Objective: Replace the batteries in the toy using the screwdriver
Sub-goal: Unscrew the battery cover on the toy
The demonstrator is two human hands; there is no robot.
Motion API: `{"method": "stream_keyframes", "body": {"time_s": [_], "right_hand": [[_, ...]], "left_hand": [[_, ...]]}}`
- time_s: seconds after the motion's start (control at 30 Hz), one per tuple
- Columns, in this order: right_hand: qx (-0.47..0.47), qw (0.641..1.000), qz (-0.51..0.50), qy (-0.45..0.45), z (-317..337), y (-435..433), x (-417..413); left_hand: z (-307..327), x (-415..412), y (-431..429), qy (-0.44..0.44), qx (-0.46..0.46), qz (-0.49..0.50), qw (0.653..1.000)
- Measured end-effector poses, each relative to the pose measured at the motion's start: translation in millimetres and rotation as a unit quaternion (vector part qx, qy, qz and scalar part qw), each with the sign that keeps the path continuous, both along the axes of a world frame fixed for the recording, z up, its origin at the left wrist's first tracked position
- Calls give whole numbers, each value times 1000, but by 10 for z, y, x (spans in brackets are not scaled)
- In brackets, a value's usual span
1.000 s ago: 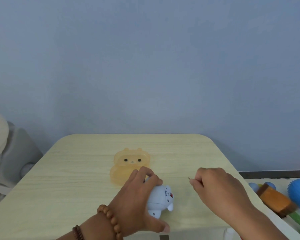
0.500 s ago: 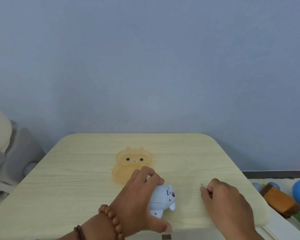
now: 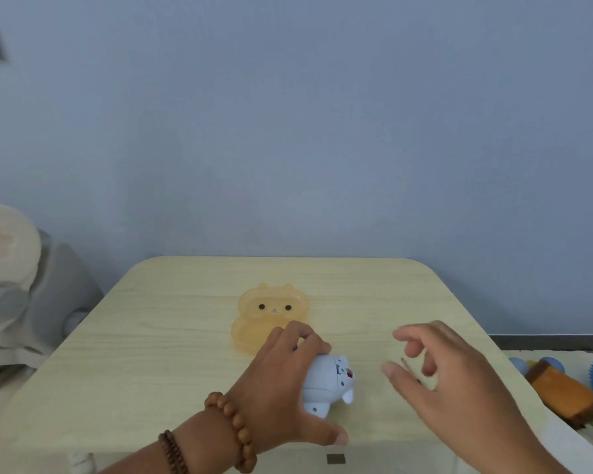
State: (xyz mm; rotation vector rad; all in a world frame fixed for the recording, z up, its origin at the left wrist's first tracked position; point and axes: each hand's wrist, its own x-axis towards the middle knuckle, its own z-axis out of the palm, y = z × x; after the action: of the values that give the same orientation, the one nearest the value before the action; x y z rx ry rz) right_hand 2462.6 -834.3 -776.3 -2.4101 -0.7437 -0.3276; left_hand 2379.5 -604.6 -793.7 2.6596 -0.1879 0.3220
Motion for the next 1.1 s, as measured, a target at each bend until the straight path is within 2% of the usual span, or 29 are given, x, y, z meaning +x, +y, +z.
{"method": "stream_keyframes", "body": {"time_s": [0.07,0.13,0.23,0.47,0.6,0.77,1.1], "right_hand": [[20,985,119,123,60,67,-68],[-20,970,176,166,-4,165,-64],[-31,968,175,176,-107,302,-14],[55,947,149,279,-154,359,29],[54,945,139,291,-172,356,42],[67,947,129,288,-196,364,37],[55,945,118,300,-130,362,23]], "left_hand": [[-9,7,10,0,6,-3,1000],[-16,16,25,-6,18,-7,1000],[-15,24,30,-5,26,-10,1000],[9,17,2,10,-7,-2,1000],[96,93,-141,0,-43,59,997],[165,200,-308,4,27,129,991],[391,309,-452,99,26,183,978]]}}
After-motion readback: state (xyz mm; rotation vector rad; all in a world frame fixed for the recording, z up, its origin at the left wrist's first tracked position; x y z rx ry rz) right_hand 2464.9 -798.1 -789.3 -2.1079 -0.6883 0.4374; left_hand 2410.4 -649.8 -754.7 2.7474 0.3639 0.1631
